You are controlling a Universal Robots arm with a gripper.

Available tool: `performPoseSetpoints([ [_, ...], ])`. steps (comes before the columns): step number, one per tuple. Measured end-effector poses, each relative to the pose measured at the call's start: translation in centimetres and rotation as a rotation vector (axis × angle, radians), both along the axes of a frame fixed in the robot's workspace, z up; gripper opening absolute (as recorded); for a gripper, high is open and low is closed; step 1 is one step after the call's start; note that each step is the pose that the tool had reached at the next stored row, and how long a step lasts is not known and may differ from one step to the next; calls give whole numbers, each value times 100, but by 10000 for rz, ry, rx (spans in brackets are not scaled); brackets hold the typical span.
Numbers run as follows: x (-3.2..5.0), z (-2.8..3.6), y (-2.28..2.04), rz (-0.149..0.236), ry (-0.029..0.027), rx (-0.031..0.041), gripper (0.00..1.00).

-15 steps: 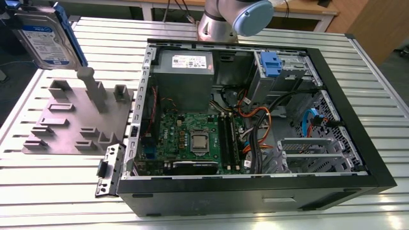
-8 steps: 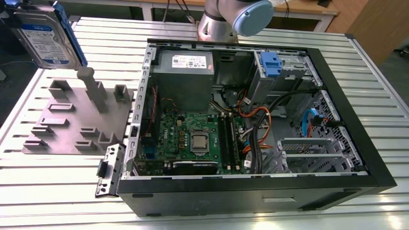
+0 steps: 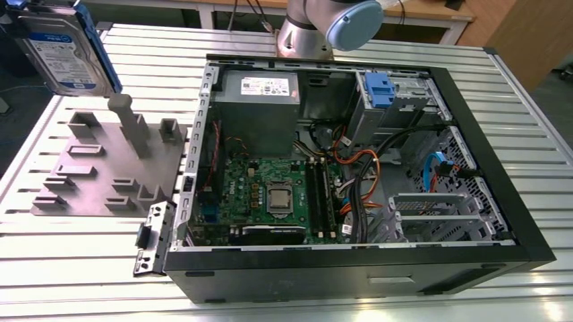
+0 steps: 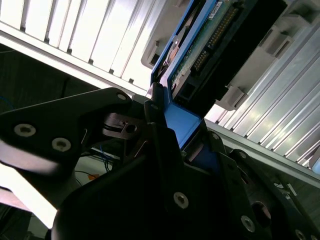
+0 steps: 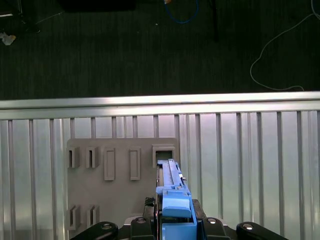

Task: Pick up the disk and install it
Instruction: 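Pick up the disk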

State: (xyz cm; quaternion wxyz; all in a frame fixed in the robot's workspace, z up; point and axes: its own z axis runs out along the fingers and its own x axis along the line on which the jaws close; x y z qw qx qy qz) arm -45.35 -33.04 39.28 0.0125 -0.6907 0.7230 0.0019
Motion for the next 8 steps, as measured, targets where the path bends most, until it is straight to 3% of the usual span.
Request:
performPoseSetpoints([
  [8, 0, 33, 0, 0, 2, -1, 37],
])
